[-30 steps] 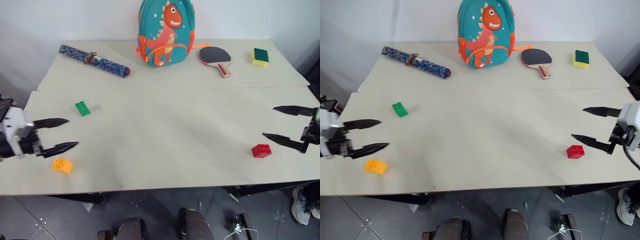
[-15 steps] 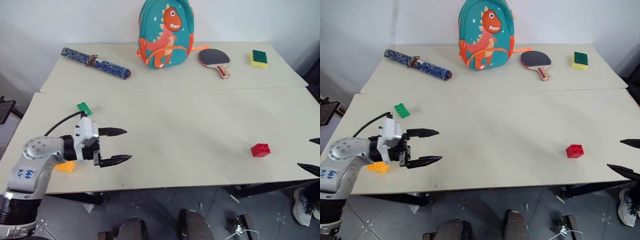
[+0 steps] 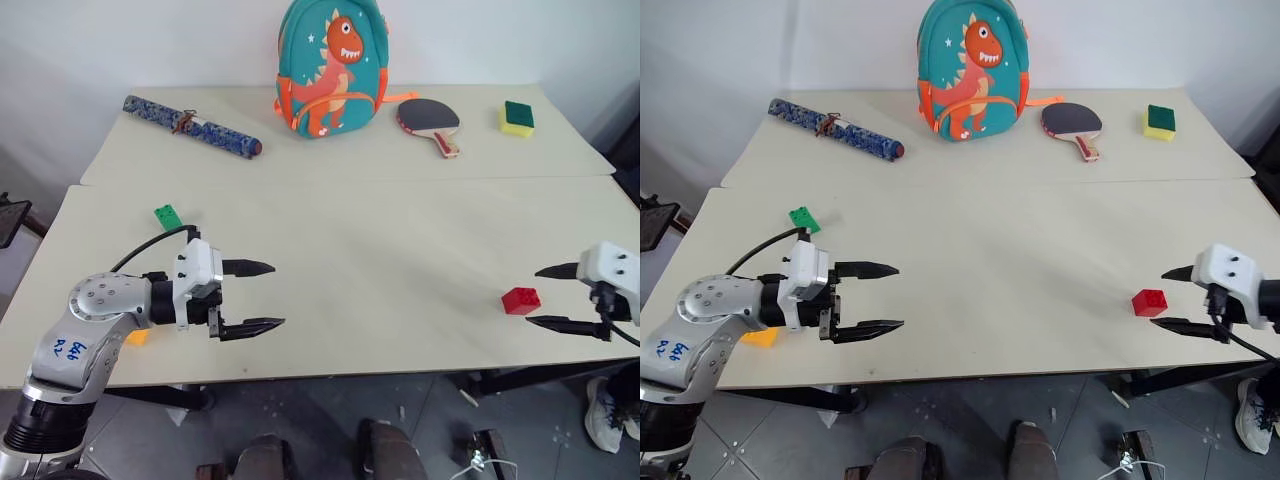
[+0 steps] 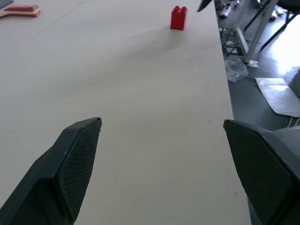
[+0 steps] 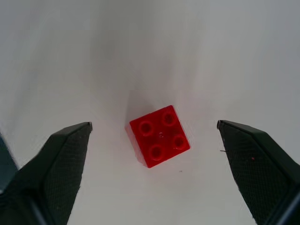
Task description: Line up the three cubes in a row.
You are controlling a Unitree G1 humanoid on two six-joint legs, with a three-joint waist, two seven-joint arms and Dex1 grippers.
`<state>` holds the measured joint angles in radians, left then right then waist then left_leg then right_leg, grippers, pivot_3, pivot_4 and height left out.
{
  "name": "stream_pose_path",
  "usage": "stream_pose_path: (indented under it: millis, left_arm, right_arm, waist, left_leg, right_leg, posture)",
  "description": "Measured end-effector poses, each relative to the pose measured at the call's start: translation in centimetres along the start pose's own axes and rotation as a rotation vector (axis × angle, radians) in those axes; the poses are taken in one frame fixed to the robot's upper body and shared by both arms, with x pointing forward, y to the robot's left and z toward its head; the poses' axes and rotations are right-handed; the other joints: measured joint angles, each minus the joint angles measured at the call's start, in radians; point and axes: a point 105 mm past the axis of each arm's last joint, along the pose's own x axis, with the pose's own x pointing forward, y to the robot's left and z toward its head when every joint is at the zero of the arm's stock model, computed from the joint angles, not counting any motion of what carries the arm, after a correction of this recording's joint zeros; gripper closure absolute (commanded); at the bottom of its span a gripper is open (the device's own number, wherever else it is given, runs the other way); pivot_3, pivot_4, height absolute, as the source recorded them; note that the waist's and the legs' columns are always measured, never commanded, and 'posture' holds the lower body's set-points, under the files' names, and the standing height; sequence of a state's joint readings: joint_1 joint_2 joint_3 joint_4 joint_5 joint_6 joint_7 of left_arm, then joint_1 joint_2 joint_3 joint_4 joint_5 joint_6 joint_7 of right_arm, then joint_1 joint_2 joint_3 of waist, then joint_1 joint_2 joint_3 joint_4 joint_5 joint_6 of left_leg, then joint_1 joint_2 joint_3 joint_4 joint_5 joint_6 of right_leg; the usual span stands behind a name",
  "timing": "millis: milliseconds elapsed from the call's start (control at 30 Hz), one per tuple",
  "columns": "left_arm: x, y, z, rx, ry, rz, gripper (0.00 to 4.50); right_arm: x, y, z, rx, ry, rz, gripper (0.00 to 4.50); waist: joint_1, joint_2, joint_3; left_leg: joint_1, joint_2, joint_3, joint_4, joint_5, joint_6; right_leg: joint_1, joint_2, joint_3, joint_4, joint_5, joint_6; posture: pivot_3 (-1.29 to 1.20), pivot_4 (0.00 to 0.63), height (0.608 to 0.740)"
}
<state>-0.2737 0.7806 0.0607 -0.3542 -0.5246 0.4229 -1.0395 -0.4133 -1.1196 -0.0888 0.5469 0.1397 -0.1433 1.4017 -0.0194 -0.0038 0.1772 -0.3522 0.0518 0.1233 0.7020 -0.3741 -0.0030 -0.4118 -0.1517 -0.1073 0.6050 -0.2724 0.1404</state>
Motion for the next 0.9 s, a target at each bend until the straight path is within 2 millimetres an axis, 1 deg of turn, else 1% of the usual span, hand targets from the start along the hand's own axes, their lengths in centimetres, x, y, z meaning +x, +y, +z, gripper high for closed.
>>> stream_pose_path:
  millis: [133, 233, 267, 300, 433, 533, 567, 633, 667, 767, 800, 867, 900]
  left_arm:
    - [0.0, 0.0, 0.1, 0.003, 0.005, -0.005, 0.05]
    - [-0.1, 0.0, 0.1, 0.008, 0.012, -0.009, 0.05]
    - [-0.1, 0.1, 0.1, 0.01, 0.013, -0.009, 0.0]
    - [-0.1, 0.1, 0.1, 0.01, 0.013, -0.009, 0.0]
    - [-0.2, 0.1, 0.2, 0.013, 0.019, -0.009, 0.0]
    - [-0.3, 0.1, 0.2, 0.014, 0.022, -0.01, 0.0]
    - [-0.3, 0.1, 0.1, 0.013, 0.022, -0.009, 0.0]
    - [-0.4, 0.2, 0.1, 0.011, 0.023, -0.001, 0.0]
    - [-0.4, 0.2, 0.0, 0.01, 0.023, 0.001, 0.0]
    - [-0.6, 0.2, -0.3, 0.001, 0.028, 0.021, 0.0]
    - [-0.9, 0.2, -0.5, -0.004, 0.03, 0.034, 0.0]
    - [-1.1, 0.1, -0.8, -0.015, 0.034, 0.049, 0.0]
    - [-1.2, 0.1, -0.9, -0.016, 0.035, 0.054, 0.0]
  right_arm:
    - [0.9, -0.2, -1.3, -0.021, 0.064, 0.06, 0.0]
    - [1.7, -0.7, -1.5, -0.018, 0.081, 0.075, 0.0]
    - [1.8, -0.8, -1.6, -0.019, 0.09, 0.08, 0.38]
    - [1.9, -0.9, -1.7, -0.022, 0.097, 0.083, 0.6]
    - [2.2, -1.5, -1.3, -0.034, 0.085, 0.083, 1.83]
    - [2.4, -1.4, -1.2, -0.066, 0.099, 0.112, 2.88]
    - [2.5, -1.3, -1.0, -0.07, 0.09, 0.126, 3.03]
    - [3.1, -1.2, -0.3, -0.07, 0.055, 0.151, 3.01]
    - [3.6, -1.2, 0.2, -0.072, 0.032, 0.161, 3.01]
    - [5.7, -1.5, 3.8, -0.118, -0.076, 0.191, 3.01]
    - [6.9, -1.5, 6.2, -0.13, -0.125, 0.217, 3.01]
    - [8.6, -1.0, 10.0, -0.158, -0.189, 0.267, 3.01]
    - [9.5, -0.5, 11.9, -0.165, -0.209, 0.303, 3.01]
  waist:
    - [-0.003, 0.0, 0.0]
    - [-0.01, 0.001, 0.0]
    - [-0.01, 0.001, 0.0]
    - [-0.011, 0.001, 0.001]
    - [-0.01, 0.001, 0.001]
    - [-0.008, 0.001, 0.001]
    - [-0.009, 0.001, 0.001]
    - [-0.01, 0.001, 0.001]
    - [-0.01, 0.001, 0.001]
    - [-0.024, 0.002, 0.001]
    - [-0.029, 0.003, 0.001]
    - [-0.033, 0.003, 0.001]
    - [-0.031, 0.003, 0.001]
  left_leg:
    - [0.0, 0.0, -0.001, -0.002, 0.0, 0.0]
    - [0.0, 0.0, 0.0, -0.001, 0.0, 0.0]
    - [0.0, 0.0, 0.0, -0.001, 0.0, 0.0]
    - [0.0, 0.0, 0.0, -0.001, 0.0, 0.0]
    - [-0.001, 0.0, 0.0, -0.001, 0.0, 0.0]
    - [-0.001, 0.0, -0.001, -0.001, 0.0, 0.0]
    - [-0.001, 0.0, -0.001, -0.001, 0.0, 0.0]
    - [-0.001, 0.0, -0.001, -0.001, 0.0, 0.0]
    - [0.0, 0.0, -0.001, -0.001, 0.0, 0.0]
    - [0.0, 0.001, 0.0, -0.001, 0.0, -0.001]
    - [0.0, 0.002, -0.001, -0.001, 0.0, -0.002]
    - [-0.001, 0.003, -0.002, -0.001, 0.0, -0.003]
    - [-0.001, 0.003, -0.003, -0.001, 0.0, -0.003]
  right_leg:
    - [-0.001, 0.0, -0.001, 0.0, 0.0, 0.0]
    - [-0.001, 0.0, -0.001, 0.0, 0.0, 0.0]
    - [-0.001, 0.0, -0.001, 0.0, 0.0, 0.0]
    - [-0.001, 0.0, -0.001, 0.0, 0.0, 0.0]
    - [-0.001, 0.0, -0.001, 0.0, 0.0, 0.0]
    - [-0.001, 0.0, -0.001, 0.0, 0.0, 0.0]
    - [-0.001, 0.0, -0.001, 0.0, 0.0, 0.0]
    - [-0.001, 0.0, -0.001, 0.0, 0.0, 0.0]
    - [-0.001, 0.0, -0.001, 0.0, 0.0, 0.0]
    - [-0.002, 0.001, 0.0, 0.003, 0.0, 0.0]
    - [-0.003, 0.001, 0.0, 0.005, 0.0, 0.0]
    - [-0.004, 0.002, -0.001, 0.007, 0.0, 0.0]
    - [-0.005, 0.002, -0.002, 0.008, 0.0, 0.0]
  posture:
    - [0.0, 0.15, 0.74]
    - [0.0, 0.15, 0.74]
    - [0.0, 0.15, 0.74]
    - [0.0, 0.15, 0.74]
    - [0.0, 0.15, 0.74]
    - [0.0, 0.15, 0.74]
    - [0.0, 0.15, 0.74]
    - [0.0, 0.15, 0.74]
    - [0.0, 0.15, 0.74]
    - [0.0, 0.15, 0.74]
    - [0.0, 0.15, 0.74]
    - [0.0, 0.15, 0.74]
    - [0.0, 0.15, 0.74]
